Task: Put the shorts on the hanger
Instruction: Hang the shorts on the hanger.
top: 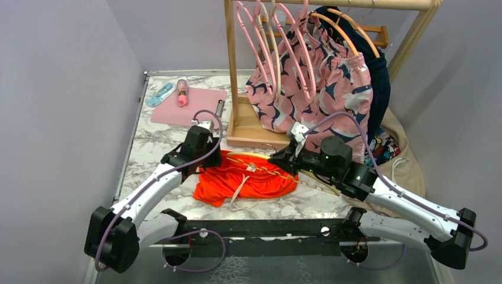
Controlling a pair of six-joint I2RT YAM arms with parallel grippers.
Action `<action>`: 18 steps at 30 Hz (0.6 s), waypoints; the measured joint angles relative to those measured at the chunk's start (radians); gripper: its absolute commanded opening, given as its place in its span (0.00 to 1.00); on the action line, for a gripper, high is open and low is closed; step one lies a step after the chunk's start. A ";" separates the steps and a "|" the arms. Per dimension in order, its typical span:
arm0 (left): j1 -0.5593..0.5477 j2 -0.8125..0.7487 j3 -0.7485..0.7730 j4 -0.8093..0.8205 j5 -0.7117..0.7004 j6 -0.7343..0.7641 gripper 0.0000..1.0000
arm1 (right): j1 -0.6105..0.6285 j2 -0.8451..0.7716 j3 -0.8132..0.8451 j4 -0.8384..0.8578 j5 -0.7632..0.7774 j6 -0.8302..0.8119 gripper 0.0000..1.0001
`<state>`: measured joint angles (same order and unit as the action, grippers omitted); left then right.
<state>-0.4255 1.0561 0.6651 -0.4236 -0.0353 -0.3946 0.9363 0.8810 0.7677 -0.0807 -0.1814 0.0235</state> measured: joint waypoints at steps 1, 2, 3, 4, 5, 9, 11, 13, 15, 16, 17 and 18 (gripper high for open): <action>-0.012 0.006 0.000 0.000 -0.007 0.001 0.55 | 0.000 0.000 0.000 0.000 0.000 0.000 0.01; -0.021 0.012 0.000 0.000 -0.014 0.003 0.54 | 0.000 0.000 0.000 -0.001 0.000 -0.002 0.01; -0.035 0.021 0.000 0.000 -0.026 0.003 0.53 | 0.000 0.000 0.000 -0.002 0.000 -0.003 0.01; -0.043 0.029 0.000 0.000 -0.035 0.004 0.51 | 0.000 0.000 0.000 -0.003 0.000 -0.004 0.01; -0.051 0.038 0.000 0.000 -0.045 0.005 0.49 | 0.000 0.000 0.000 -0.005 0.000 -0.006 0.01; -0.062 0.060 0.000 -0.001 -0.082 0.008 0.43 | 0.000 0.000 0.000 -0.012 0.000 -0.008 0.01; -0.065 0.063 0.000 -0.001 -0.096 0.008 0.43 | 0.000 0.000 0.000 -0.017 0.000 -0.008 0.01; -0.065 0.062 0.001 0.000 -0.110 0.008 0.43 | 0.000 0.001 0.000 -0.020 0.000 -0.008 0.01; -0.066 0.062 0.002 0.000 -0.116 0.009 0.44 | 0.000 0.002 0.000 -0.021 0.000 -0.008 0.01; -0.066 0.061 0.003 0.001 -0.118 0.010 0.44 | 0.000 0.003 0.000 -0.021 0.000 -0.008 0.01; -0.066 0.060 0.007 0.000 -0.124 0.012 0.44 | 0.000 0.003 0.000 -0.022 0.000 -0.008 0.01; -0.066 0.060 0.011 0.000 -0.127 0.013 0.44 | 0.000 0.004 0.000 -0.023 0.000 -0.008 0.01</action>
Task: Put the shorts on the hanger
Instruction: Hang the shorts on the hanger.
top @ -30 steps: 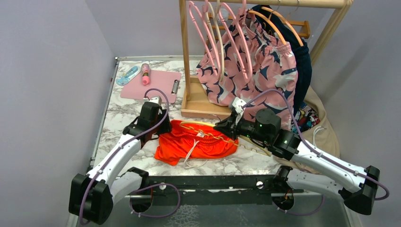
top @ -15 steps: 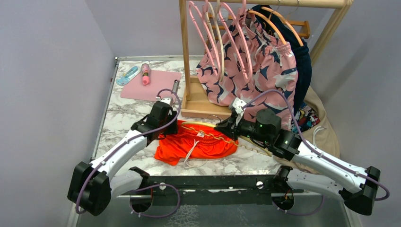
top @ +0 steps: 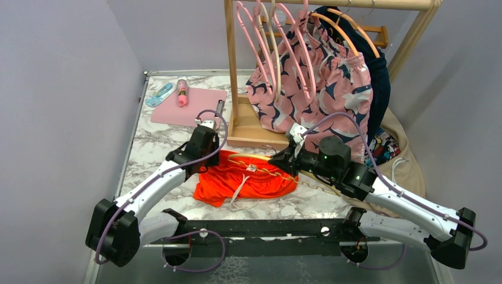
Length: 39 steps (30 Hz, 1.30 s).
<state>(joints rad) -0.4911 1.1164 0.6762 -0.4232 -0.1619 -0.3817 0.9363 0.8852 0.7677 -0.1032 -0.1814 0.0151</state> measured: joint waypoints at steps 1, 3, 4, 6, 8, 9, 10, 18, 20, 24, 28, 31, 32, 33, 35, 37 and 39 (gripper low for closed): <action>0.000 0.000 0.006 0.002 -0.005 0.002 0.44 | 0.000 0.001 0.000 -0.001 0.000 0.000 0.01; 0.000 0.000 0.014 0.004 -0.010 0.005 0.40 | 0.000 0.002 0.000 -0.003 0.000 0.000 0.01; 0.000 0.001 0.017 0.007 -0.011 0.006 0.37 | 0.000 0.003 0.000 -0.003 0.000 0.000 0.01; 0.000 0.003 0.018 0.013 -0.012 0.008 0.33 | 0.000 0.006 0.000 -0.004 0.000 0.000 0.01; 0.000 0.009 0.018 0.014 -0.012 0.010 0.28 | 0.000 0.006 0.000 -0.004 0.000 0.000 0.01; 0.000 0.012 0.018 0.015 -0.012 0.010 0.27 | 0.000 0.007 0.000 -0.004 0.000 0.000 0.01; 0.000 0.013 0.018 0.016 -0.012 0.012 0.25 | 0.000 0.007 0.000 -0.004 0.000 0.000 0.01; -0.005 0.014 0.016 0.019 -0.012 0.025 0.32 | 0.000 0.027 0.021 -0.004 -0.004 0.000 0.01; -0.010 0.015 0.016 0.020 -0.012 0.027 0.32 | 0.000 0.029 0.027 -0.004 -0.008 0.000 0.01; -0.015 0.020 0.016 0.023 -0.012 0.028 0.30 | 0.000 0.030 0.030 -0.004 -0.013 0.000 0.01; -0.015 0.023 0.016 0.025 -0.013 0.030 0.30 | 0.000 0.031 0.030 -0.004 -0.015 0.001 0.01; -0.021 0.023 0.016 0.025 -0.017 0.032 0.43 | 0.000 0.031 0.030 -0.004 -0.016 0.002 0.01; -0.024 0.023 0.016 0.025 -0.021 0.032 0.47 | 0.000 0.030 0.030 -0.004 -0.016 0.002 0.01; -0.027 0.024 0.016 0.025 -0.025 0.034 0.49 | 0.000 0.030 0.030 -0.004 -0.016 0.002 0.01; -0.032 0.027 0.016 0.025 -0.034 0.032 0.51 | 0.000 0.030 0.030 -0.005 -0.016 0.002 0.01; -0.035 0.031 0.016 0.024 -0.045 0.031 0.51 | 0.000 0.029 0.030 -0.005 -0.016 0.002 0.01; -0.041 0.031 0.016 0.024 -0.059 0.031 0.50 | 0.000 0.027 0.030 -0.005 -0.016 0.002 0.01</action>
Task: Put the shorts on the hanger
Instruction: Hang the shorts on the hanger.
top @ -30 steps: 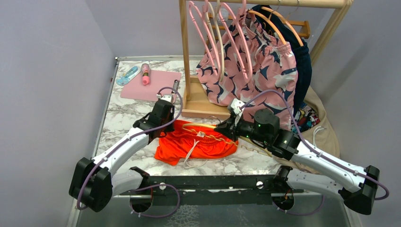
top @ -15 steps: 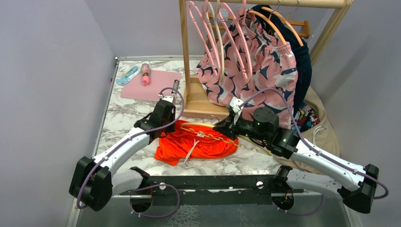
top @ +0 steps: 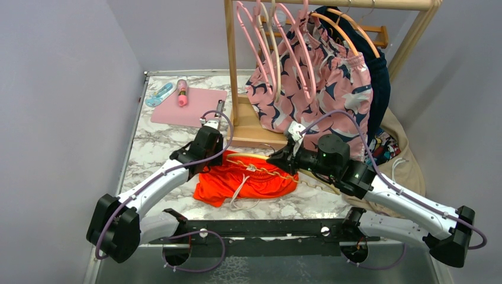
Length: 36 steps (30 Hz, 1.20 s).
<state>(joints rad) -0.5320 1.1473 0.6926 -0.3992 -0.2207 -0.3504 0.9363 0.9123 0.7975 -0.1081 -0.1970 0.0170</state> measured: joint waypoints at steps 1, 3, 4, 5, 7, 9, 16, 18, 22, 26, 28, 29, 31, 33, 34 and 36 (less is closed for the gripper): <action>-0.002 0.000 0.000 0.000 -0.008 0.000 0.49 | 0.000 -0.001 0.000 0.000 0.000 0.000 0.01; -0.007 0.000 0.000 0.000 -0.019 0.000 0.46 | 0.000 -0.005 0.000 -0.001 0.000 0.000 0.01; -0.008 0.000 0.000 -0.001 -0.024 -0.001 0.44 | 0.000 -0.006 0.000 -0.001 0.000 0.000 0.01; -0.010 0.000 0.000 -0.001 -0.028 -0.001 0.42 | 0.000 -0.006 0.000 -0.001 0.000 0.000 0.01; -0.014 0.000 0.000 -0.002 -0.034 -0.001 0.39 | 0.000 -0.008 0.000 -0.002 0.000 0.000 0.01; -0.016 0.000 0.000 -0.003 -0.036 -0.001 0.37 | 0.000 -0.009 0.000 -0.004 0.000 0.000 0.01; -0.020 0.004 0.000 -0.003 -0.037 0.000 0.32 | 0.000 -0.010 0.000 -0.006 0.000 0.000 0.01; -0.020 0.008 0.000 -0.003 -0.036 0.000 0.32 | 0.000 -0.010 0.000 -0.006 0.000 0.000 0.01; -0.020 0.021 0.000 -0.004 -0.036 0.000 0.26 | 0.000 -0.010 0.000 -0.006 0.000 0.000 0.01; -0.020 0.027 0.000 -0.006 -0.036 0.000 0.17 | 0.000 -0.010 0.000 -0.006 0.000 0.001 0.01; -0.020 0.027 0.000 -0.006 -0.036 0.000 0.11 | 0.000 -0.010 0.000 -0.006 0.000 0.001 0.01; -0.020 0.027 0.000 -0.007 -0.036 0.001 0.08 | 0.000 -0.010 0.000 -0.006 0.000 0.001 0.01; -0.021 0.027 0.000 -0.007 -0.036 0.001 0.02 | 0.000 -0.010 0.000 -0.006 0.000 0.001 0.01; -0.022 0.026 0.000 -0.007 -0.036 0.003 0.00 | 0.000 -0.010 0.000 -0.006 0.000 0.001 0.01; -0.025 0.024 0.000 -0.008 -0.036 0.003 0.00 | 0.000 -0.010 0.000 -0.006 0.000 0.001 0.01; -0.031 0.019 0.000 -0.008 -0.036 0.005 0.00 | 0.000 -0.010 0.000 -0.006 0.000 0.000 0.01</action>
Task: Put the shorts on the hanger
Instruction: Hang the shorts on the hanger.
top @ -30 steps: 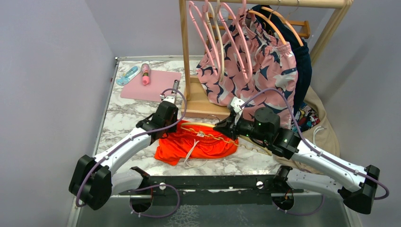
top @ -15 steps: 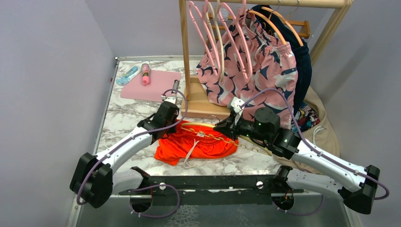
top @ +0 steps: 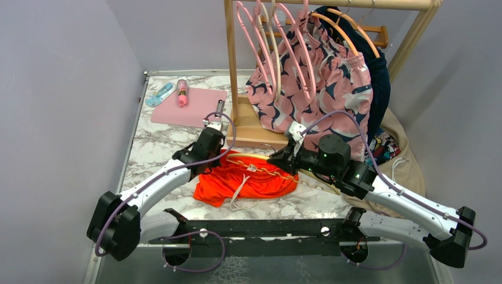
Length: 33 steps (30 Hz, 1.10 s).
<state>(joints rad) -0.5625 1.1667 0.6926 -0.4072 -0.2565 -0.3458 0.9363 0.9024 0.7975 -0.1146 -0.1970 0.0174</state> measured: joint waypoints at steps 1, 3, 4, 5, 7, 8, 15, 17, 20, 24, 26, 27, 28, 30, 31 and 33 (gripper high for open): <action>-0.003 -0.003 0.000 0.000 0.000 0.000 0.00 | 0.000 0.000 0.000 0.000 0.000 0.000 0.01; -0.013 -0.012 0.000 0.000 0.001 0.000 0.00 | 0.000 0.000 0.000 0.000 0.000 -0.003 0.01; -0.019 -0.020 0.000 0.000 0.002 0.000 0.00 | 0.000 0.000 0.000 0.000 0.000 -0.006 0.01; -0.027 -0.031 -0.001 0.000 0.002 0.000 0.00 | 0.000 0.000 0.000 0.000 0.000 -0.011 0.01; -0.043 -0.057 -0.003 0.001 0.002 0.000 0.00 | 0.000 0.000 0.000 0.001 0.000 -0.021 0.01; -0.049 -0.071 -0.005 0.001 0.002 0.000 0.00 | 0.000 0.000 0.000 0.001 0.000 -0.029 0.01; -0.068 -0.131 -0.014 0.003 0.001 -0.001 0.00 | 0.000 0.015 0.003 0.008 0.000 -0.073 0.01; -0.070 -0.139 -0.015 0.002 0.002 -0.002 0.00 | 0.000 0.029 0.002 0.017 0.000 -0.079 0.01; -0.070 -0.152 -0.015 0.002 0.002 -0.006 0.00 | 0.000 0.040 -0.006 0.048 0.000 -0.080 0.01; -0.070 -0.178 -0.015 -0.003 0.011 -0.014 0.00 | 0.000 0.053 -0.029 0.120 -0.009 -0.079 0.01; -0.070 -0.194 -0.015 -0.009 0.019 -0.018 0.00 | 0.001 0.071 -0.034 0.153 -0.018 -0.079 0.01; -0.071 -0.202 -0.014 -0.014 0.022 -0.020 0.00 | 0.003 0.082 -0.035 0.169 -0.020 -0.079 0.01; -0.071 -0.208 -0.014 -0.019 0.024 -0.020 0.00 | 0.006 0.095 -0.036 0.185 -0.021 -0.081 0.01; -0.071 -0.218 -0.014 -0.035 0.024 -0.021 0.00 | 0.013 0.116 -0.036 0.209 -0.023 -0.089 0.01; -0.071 -0.222 -0.014 -0.044 0.024 -0.022 0.00 | 0.016 0.128 -0.036 0.219 -0.024 -0.095 0.01; -0.071 -0.229 -0.014 -0.056 0.024 -0.025 0.00 | 0.022 0.157 -0.035 0.238 -0.026 -0.104 0.01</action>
<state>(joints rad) -0.6334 0.9379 0.6788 -0.4637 -0.2325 -0.3706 0.9581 1.0592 0.7620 0.1234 -0.2226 -0.0864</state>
